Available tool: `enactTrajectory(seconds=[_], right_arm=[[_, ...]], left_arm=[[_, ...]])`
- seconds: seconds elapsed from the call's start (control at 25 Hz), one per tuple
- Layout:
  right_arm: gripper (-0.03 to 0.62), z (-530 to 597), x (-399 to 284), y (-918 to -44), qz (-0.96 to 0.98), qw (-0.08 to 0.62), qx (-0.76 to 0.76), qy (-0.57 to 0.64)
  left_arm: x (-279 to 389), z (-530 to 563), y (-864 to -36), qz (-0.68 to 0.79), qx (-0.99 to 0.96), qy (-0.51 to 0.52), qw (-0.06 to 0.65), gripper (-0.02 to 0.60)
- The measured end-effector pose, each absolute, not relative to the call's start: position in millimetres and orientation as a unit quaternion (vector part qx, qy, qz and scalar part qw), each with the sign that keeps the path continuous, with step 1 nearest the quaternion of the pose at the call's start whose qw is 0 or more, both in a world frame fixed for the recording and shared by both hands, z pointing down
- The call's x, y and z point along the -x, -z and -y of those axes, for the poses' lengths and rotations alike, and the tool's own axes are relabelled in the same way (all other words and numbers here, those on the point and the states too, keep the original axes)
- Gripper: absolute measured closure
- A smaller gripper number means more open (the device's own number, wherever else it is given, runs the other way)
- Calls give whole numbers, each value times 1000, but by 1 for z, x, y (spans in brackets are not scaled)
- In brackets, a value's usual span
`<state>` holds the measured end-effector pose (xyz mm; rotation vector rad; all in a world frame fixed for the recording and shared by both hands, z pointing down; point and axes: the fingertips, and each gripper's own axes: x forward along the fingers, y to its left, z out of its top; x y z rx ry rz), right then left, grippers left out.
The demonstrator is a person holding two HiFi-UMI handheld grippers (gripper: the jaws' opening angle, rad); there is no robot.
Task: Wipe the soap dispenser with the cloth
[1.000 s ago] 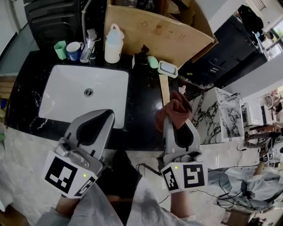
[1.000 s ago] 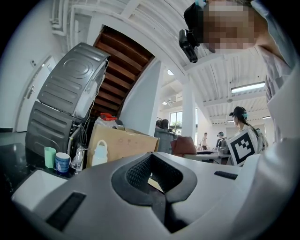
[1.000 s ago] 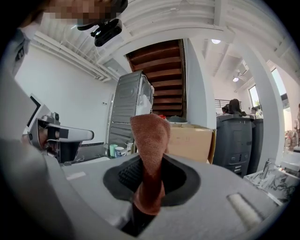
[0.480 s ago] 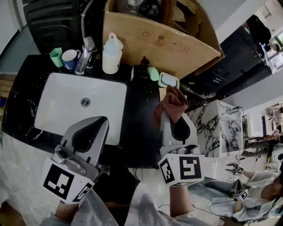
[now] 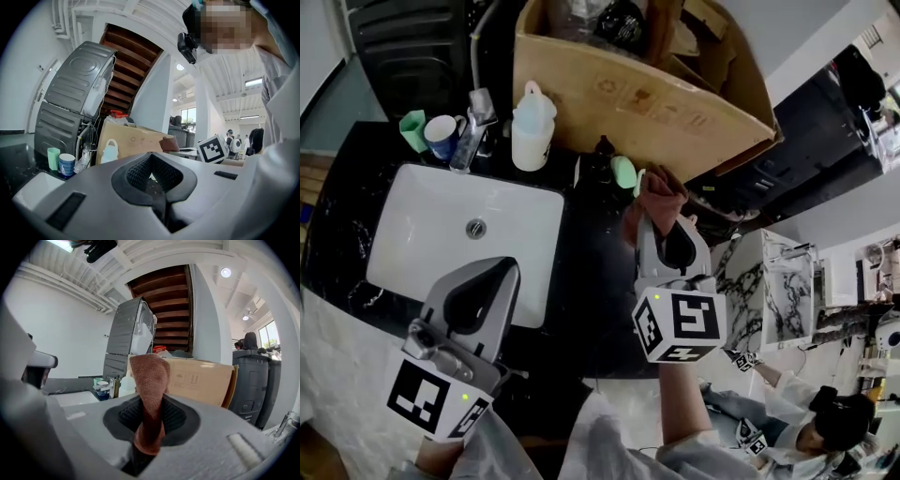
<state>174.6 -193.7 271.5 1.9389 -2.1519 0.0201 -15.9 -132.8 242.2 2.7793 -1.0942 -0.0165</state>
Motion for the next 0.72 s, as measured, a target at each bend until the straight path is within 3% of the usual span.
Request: enactTrajectory(seconds=[0.72], right_arm=[[519, 278, -191, -271, 745, 147, -651, 15]], left_arm=[[22, 156, -249, 401, -912, -2, 85, 578]])
